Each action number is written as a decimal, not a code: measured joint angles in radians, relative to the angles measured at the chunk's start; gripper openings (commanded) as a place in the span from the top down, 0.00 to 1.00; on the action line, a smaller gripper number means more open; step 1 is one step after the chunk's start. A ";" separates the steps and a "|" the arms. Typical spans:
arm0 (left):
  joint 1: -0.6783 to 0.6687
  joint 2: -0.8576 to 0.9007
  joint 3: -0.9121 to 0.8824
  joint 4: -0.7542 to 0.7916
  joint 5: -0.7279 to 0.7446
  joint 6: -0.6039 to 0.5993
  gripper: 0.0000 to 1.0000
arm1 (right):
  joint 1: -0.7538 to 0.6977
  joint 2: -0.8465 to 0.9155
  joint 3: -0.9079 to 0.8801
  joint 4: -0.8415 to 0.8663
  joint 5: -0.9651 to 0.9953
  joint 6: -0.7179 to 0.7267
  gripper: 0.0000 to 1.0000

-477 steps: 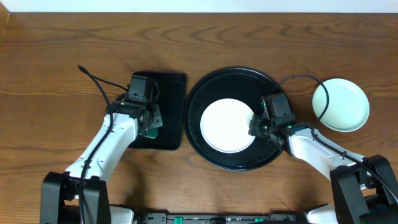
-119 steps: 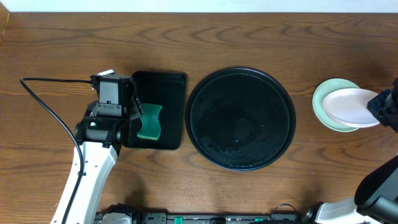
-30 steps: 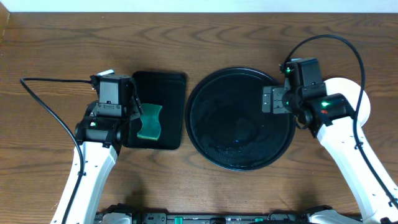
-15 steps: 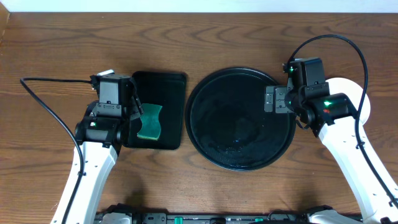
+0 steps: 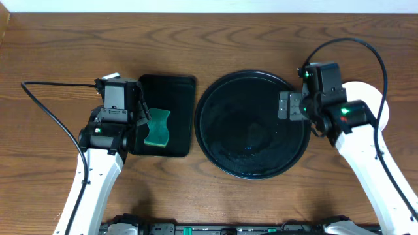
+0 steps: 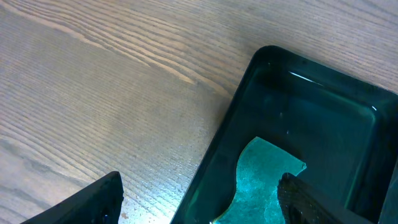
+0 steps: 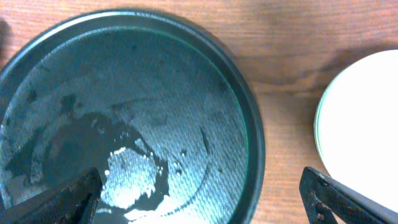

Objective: Clean dirty plates on tray and stack at the side

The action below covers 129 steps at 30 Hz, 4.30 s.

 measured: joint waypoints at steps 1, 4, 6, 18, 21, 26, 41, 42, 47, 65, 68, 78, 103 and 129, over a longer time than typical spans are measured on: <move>0.000 0.000 0.000 0.000 0.000 0.000 0.20 | 0.000 -0.019 -0.011 -0.001 0.000 0.000 0.01; 0.000 0.000 0.000 0.000 0.000 0.000 0.20 | 0.000 -0.121 -0.071 0.002 -0.001 0.000 0.01; 0.000 0.000 0.000 0.000 0.000 0.000 0.20 | 0.001 -0.233 -0.135 0.013 0.012 0.000 0.01; 0.000 0.000 0.000 0.000 0.000 0.000 0.20 | -0.062 -0.814 -0.474 -0.039 0.054 0.000 0.01; 0.000 0.000 0.000 0.000 0.000 0.000 0.20 | -0.098 -0.929 -0.522 -0.039 0.047 0.000 0.01; 0.000 0.000 0.000 0.000 0.000 0.000 0.20 | -0.132 -1.068 -0.578 -0.019 0.023 0.000 0.01; 0.000 0.000 0.000 0.000 0.000 0.000 0.20 | -0.185 -1.325 -0.879 0.362 -0.038 0.000 0.01; 0.000 0.000 0.000 0.000 0.000 0.000 0.20 | -0.187 -1.329 -0.897 0.400 -0.044 0.000 0.01; 0.000 0.000 0.000 0.000 0.000 0.000 0.20 | -0.191 -1.336 -1.003 0.735 -0.067 0.000 0.01; 0.000 0.000 0.000 0.000 0.000 0.000 0.20 | -0.191 -1.336 -1.099 0.692 -0.098 -0.166 0.01; 0.000 0.000 0.000 0.000 0.000 0.000 0.20 | -0.191 -1.336 -1.099 0.691 -0.104 -0.236 0.01; 0.000 0.000 0.000 0.000 0.000 0.000 0.20 | -0.191 -1.336 -1.099 0.691 -0.105 -0.293 0.01; 0.000 0.000 0.000 0.000 0.000 0.000 0.20 | -0.191 -1.336 -1.099 0.691 -0.105 -0.297 0.01; 0.000 -0.005 0.000 0.000 0.000 0.000 0.20 | -0.191 -1.336 -1.099 0.691 -0.105 -0.297 0.01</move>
